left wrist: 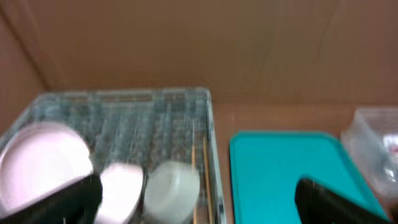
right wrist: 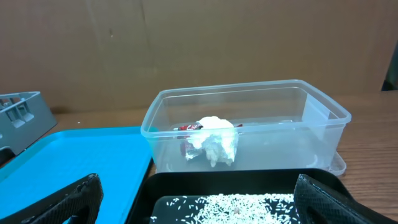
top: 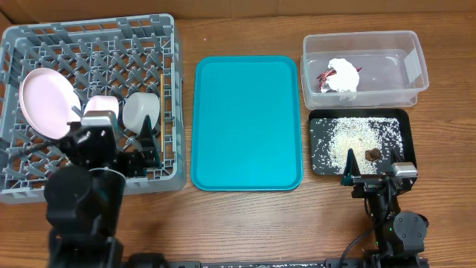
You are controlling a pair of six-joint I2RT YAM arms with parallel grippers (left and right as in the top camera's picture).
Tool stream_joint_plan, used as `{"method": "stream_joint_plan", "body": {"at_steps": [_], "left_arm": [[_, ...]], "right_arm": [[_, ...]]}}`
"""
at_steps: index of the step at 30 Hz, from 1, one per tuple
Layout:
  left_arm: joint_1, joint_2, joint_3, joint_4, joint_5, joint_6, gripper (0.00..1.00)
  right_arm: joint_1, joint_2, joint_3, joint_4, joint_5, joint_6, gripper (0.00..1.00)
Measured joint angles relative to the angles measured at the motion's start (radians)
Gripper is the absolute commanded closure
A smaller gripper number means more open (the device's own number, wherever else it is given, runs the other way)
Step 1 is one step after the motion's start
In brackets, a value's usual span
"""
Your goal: Sort waste into correct bins and load items into the dishwasher
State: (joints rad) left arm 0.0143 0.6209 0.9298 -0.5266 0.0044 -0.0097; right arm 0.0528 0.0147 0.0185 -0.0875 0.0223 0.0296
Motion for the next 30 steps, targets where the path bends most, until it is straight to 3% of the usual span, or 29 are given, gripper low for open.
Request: {"method": "stream_joint_plan", "body": {"at_steps": [6, 15, 30], "left_arm": [[0.026, -0.241, -0.317, 0.284, 0.075, 0.044, 0.0], [0.026, -0.574, -0.605, 0.348, 0.048, 0.062, 0.0], [0.026, -0.606, -0.911, 0.601, -0.069, 0.066, 0.0]], "right_arm": [[0.0, 0.0, 0.0, -0.001, 0.0, 0.0, 0.0], [0.0, 0.0, 0.0, -0.001, 0.0, 0.0, 0.0], [0.0, 0.0, 0.0, -0.001, 0.0, 0.0, 0.0]]}}
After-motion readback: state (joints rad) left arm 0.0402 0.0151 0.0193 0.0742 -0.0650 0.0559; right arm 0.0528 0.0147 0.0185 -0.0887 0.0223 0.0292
